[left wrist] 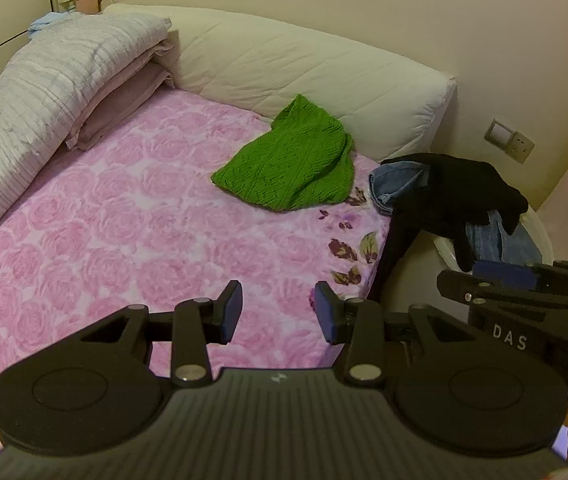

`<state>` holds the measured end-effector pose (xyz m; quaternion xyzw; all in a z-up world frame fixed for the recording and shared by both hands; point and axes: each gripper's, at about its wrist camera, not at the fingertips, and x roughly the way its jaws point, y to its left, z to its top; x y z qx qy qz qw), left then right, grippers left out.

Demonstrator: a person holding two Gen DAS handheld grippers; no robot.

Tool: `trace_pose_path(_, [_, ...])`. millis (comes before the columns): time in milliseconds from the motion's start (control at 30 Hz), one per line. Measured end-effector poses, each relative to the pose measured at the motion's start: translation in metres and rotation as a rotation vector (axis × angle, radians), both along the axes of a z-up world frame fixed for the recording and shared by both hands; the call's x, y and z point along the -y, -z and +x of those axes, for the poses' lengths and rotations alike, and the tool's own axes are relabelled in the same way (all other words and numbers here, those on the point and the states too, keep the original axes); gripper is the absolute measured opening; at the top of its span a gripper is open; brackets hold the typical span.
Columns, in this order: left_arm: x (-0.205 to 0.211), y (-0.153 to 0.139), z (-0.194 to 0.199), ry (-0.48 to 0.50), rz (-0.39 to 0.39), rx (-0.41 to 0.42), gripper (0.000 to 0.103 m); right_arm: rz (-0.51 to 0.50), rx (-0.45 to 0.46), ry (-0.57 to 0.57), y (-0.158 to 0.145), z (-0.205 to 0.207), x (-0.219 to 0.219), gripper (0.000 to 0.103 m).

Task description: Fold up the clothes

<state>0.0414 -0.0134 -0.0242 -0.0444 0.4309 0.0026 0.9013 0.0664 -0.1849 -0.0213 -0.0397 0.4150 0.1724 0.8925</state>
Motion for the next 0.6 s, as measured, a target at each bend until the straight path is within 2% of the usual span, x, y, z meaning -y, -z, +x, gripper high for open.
trace_pose_path(367, [-0.041,-0.012,-0.009,0.062,0.0,0.004,0.035,-0.008,0.008,0.063,-0.012,-0.018,-0.041,0.036])
trace_pose_path(600, [-0.067,-0.007,-0.014,0.088,0.004,0.006,0.036,-0.002,0.011,0.112,-0.01,-0.025,-0.06,0.036])
